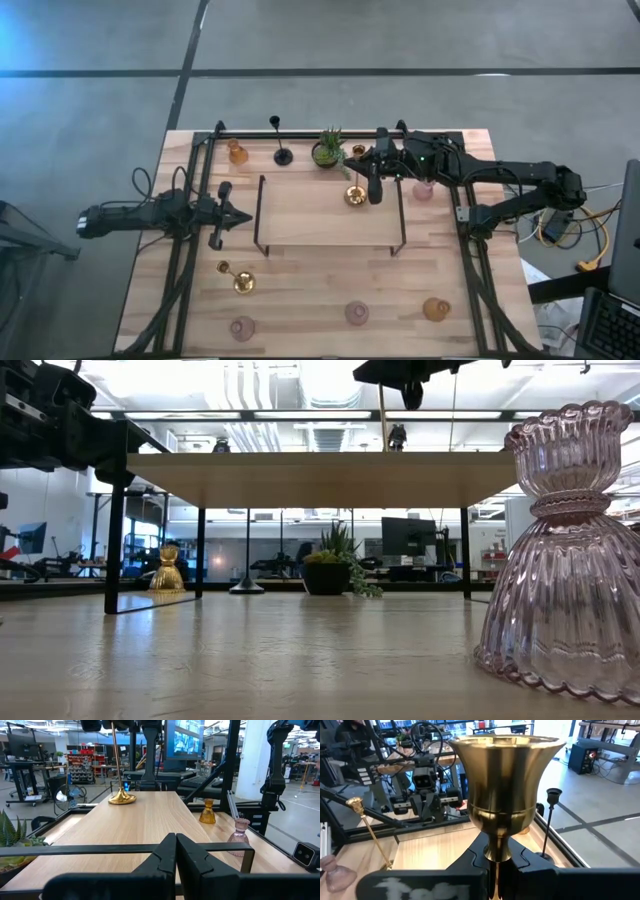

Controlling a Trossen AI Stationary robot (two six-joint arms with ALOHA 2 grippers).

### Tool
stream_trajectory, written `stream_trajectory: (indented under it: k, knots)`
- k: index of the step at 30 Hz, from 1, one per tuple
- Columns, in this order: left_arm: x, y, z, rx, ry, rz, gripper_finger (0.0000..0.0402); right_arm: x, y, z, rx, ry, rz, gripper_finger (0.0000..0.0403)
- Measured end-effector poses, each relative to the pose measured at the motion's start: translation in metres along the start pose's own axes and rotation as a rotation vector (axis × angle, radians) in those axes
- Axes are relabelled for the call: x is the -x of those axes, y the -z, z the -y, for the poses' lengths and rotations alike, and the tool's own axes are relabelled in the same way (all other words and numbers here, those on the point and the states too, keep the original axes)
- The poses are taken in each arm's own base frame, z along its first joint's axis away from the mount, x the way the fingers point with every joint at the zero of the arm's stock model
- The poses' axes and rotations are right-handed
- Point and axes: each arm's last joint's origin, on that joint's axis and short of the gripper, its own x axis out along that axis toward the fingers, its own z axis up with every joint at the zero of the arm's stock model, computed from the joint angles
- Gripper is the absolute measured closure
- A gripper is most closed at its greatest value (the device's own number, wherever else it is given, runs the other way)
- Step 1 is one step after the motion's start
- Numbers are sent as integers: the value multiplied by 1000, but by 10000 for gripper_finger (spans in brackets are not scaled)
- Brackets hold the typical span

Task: Pick & Place candle stick holders
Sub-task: Put the right gold candle holder on the shelf, then put the gold candle holder on the shelf

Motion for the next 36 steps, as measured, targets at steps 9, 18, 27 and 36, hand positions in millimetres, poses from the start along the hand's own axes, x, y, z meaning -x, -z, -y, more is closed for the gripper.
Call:
stream_trajectory:
  k: [9, 18, 27, 36]
  knots:
    - [0, 0, 0, 0, 0, 0, 387, 0, 0, 0, 7, 0, -1, 376]
    - [0, 0, 0, 0, 0, 0, 387, 0, 0, 0, 7, 0, 1, 279]
    - [0, 0, 0, 0, 0, 0, 387, 11, -5, -1, 5, 2, -18, 217]
    - [0, 0, 0, 0, 0, 0, 387, 50, -5, -2, -38, 14, -138, 209]
